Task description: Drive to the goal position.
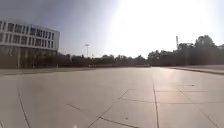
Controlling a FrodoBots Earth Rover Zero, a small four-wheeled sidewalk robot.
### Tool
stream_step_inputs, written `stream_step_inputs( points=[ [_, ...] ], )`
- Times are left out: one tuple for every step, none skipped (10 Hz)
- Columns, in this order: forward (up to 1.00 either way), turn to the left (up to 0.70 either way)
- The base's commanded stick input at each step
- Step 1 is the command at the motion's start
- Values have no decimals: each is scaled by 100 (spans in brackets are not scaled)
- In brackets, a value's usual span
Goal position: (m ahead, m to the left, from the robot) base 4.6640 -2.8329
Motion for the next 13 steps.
stream_step_inputs(
  points=[
    [7,0],
    [7,0],
    [7,0],
    [6,0],
    [7,0],
    [6,0],
    [6,0],
    [7,0],
    [7,0],
    [7,0],
    [7,0],
    [7,0],
    [7,0]
  ],
)
